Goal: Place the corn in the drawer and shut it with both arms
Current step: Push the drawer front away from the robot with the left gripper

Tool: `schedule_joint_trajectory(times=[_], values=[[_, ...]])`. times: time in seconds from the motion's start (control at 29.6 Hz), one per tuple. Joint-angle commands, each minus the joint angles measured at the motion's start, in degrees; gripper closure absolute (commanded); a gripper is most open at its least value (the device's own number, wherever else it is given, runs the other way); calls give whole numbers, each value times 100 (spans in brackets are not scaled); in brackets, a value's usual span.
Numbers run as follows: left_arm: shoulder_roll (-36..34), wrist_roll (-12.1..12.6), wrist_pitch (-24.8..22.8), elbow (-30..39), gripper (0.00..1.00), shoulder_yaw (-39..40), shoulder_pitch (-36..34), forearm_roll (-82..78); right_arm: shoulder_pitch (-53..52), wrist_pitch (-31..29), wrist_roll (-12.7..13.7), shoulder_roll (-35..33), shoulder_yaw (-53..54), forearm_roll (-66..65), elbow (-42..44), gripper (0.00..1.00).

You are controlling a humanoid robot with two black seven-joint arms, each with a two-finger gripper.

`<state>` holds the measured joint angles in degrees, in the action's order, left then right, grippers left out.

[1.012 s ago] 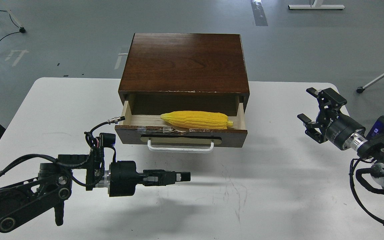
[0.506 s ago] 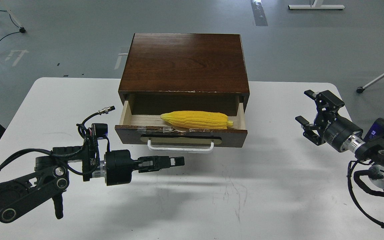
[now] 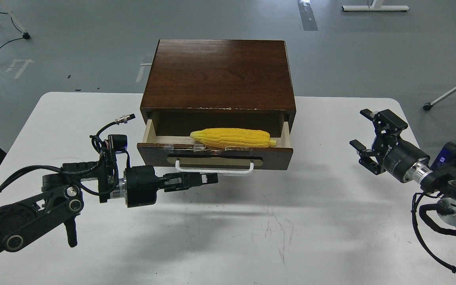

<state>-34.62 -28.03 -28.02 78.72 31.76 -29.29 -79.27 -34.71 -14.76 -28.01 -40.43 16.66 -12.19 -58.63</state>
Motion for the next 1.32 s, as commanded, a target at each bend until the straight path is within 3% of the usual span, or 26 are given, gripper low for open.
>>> schedule_joint_trajectory(times=[0.0,1.28], values=[[0,3,2,-76,100,-3,-7,-1,17,0,1,0,4,6,0,1],[439,3,15,-1482,100,6,-877,87,184,0,1,-9,4,6,-17,1]])
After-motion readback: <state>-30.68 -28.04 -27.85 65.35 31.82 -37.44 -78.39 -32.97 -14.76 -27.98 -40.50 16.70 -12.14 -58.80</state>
